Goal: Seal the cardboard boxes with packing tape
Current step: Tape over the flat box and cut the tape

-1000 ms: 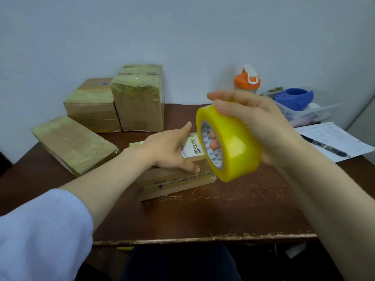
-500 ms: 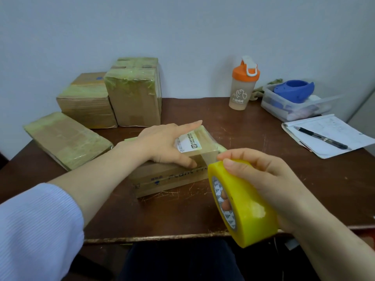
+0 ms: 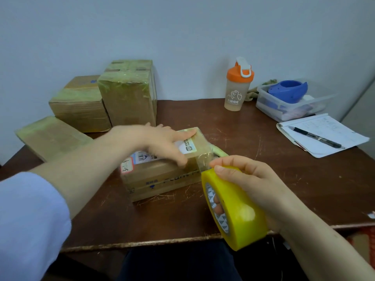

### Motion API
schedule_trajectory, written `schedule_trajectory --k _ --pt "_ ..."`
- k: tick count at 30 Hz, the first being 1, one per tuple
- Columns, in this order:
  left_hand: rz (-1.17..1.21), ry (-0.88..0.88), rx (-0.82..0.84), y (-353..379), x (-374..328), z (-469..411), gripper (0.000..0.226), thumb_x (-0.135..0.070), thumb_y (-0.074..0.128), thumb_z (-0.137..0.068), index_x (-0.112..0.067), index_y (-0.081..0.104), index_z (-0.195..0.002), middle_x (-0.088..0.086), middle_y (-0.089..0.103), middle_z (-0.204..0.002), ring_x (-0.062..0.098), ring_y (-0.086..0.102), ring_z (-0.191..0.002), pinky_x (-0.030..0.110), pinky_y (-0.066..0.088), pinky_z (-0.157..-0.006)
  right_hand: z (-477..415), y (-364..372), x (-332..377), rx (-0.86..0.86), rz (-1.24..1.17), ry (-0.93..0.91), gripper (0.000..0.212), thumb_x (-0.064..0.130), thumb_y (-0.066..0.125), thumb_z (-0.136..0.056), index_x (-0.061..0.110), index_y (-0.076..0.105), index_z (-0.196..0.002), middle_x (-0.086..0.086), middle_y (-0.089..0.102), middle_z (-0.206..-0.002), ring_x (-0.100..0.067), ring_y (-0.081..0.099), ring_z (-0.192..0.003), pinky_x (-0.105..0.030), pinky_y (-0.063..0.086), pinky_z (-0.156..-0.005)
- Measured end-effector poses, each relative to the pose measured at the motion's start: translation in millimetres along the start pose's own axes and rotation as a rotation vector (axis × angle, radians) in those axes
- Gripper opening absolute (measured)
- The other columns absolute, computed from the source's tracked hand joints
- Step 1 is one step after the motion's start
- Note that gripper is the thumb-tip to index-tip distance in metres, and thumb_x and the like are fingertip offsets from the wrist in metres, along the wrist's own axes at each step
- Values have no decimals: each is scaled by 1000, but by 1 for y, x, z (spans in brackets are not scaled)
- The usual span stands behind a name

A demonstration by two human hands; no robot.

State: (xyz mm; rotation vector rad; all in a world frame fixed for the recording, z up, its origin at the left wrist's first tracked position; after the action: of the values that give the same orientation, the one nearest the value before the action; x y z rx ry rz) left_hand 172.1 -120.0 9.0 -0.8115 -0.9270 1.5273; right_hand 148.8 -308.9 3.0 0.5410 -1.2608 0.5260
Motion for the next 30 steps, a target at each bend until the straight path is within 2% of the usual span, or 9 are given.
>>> schedule_trajectory --k 3,6,10,14,17,22,26,28,30 --pt "25 37 -159 -24 -26 -12 83 -69 23 -77 -37 1 -149 9 -11 -158 23 -16 -145 51 -13 -113 -4 2 -3 15 -8 17 7 18 67 -84 20 72 -88 -24 67 -71 -36 65 -54 -40 56 -53" --pt "8 116 -372 -18 -61 -26 71 -62 10 -94 -22 1 -152 4 -8 -159 16 -11 -146 43 -9 -116 -5 2 -6 29 -31 25 8 19 67 -83 19 72 -90 -24 67 -69 -35 65 -53 -39 56 -52" --pt "3 161 -396 -3 -62 -35 63 -54 12 -97 -24 8 -152 1 -2 -160 15 -10 -146 39 -4 -118 -6 -1 -7 30 -48 33 10 20 68 -81 19 72 -91 -27 66 -73 -35 65 -54 -39 56 -53" --pt "9 342 -440 -5 -72 -27 54 -47 12 -100 -28 43 -141 -11 33 -152 9 4 -145 40 -6 -116 -8 2 -5 62 -51 17 9 19 67 -82 20 72 -89 -23 66 -67 -35 64 -53 -40 56 -55" --pt "-20 345 -429 -4 -76 -26 63 -54 11 -95 -26 61 -124 -7 54 -134 10 26 -139 39 0 -117 -9 0 -6 51 -53 26 10 17 67 -82 17 72 -91 -23 65 -65 -35 63 -51 -39 56 -51" --pt "-90 347 -389 -4 -78 -22 48 -44 27 -97 -31 40 -141 -6 37 -148 11 15 -143 39 -3 -118 -8 -1 -3 4 -53 22 14 14 68 -81 12 70 -94 -27 66 -74 -33 64 -52 -38 56 -50" --pt "329 356 -433 -19 -67 2 69 -55 42 -91 -27 20 -149 -5 11 -159 8 -6 -145 33 -10 -114 -8 -1 -4 29 -41 44 11 14 66 -85 14 70 -95 -30 66 -79 -34 64 -52 -36 56 -49" --pt "391 229 -258 -12 -41 8 90 -58 44 -71 -32 10 -150 -4 -2 -160 9 -13 -144 35 -12 -113 -6 -2 -4 32 -29 54 9 15 65 -85 15 71 -93 -32 66 -83 -34 64 -53 -36 56 -49" --pt "169 99 -67 4 -12 16 109 -65 53 -62 -36 -5 -149 -1 -14 -158 14 -17 -143 39 -10 -114 -8 -3 -6 38 -17 55 10 15 65 -85 15 71 -93 -32 66 -86 -34 65 -55 -36 57 -50"
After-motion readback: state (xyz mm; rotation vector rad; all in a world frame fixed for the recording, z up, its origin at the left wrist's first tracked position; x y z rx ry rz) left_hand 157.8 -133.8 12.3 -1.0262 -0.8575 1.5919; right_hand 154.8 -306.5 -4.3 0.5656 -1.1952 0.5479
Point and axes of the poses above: each hand's wrist, its own z-axis away from the middle knuckle, its own y-axis out of the palm, x = y × z, the point moved 8 cm from there along -z, towards the middle knuckle
